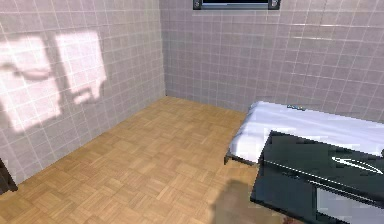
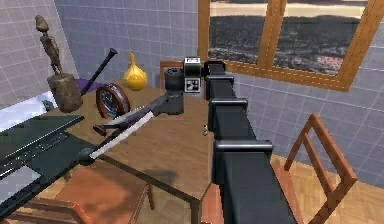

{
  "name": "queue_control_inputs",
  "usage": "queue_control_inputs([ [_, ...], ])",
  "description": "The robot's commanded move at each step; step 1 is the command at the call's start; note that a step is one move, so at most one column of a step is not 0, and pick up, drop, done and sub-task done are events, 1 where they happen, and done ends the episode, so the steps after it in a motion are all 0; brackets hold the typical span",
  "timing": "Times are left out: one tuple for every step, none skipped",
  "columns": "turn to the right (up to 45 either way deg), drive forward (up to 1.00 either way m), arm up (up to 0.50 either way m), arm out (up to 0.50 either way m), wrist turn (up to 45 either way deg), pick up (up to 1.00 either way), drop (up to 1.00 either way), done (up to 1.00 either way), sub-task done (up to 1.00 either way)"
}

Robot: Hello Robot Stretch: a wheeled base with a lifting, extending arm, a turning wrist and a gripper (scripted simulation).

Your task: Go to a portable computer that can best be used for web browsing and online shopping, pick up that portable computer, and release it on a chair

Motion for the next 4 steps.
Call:
queue_control_inputs([
  [0.0,0.00,0.00,0.00,-33.0,0.00,0.00,0.00,0.00],
  [0.0,0.00,0.00,-0.28,0.0,0.00,0.00,0.00,0.00],
  [-45.0,0.00,0.00,0.00,0.0,0.00,0.00,0.00,0.00],
  [-45.0,0.00,0.00,0.00,0.0,0.00,0.00,0.00,0.00],
])
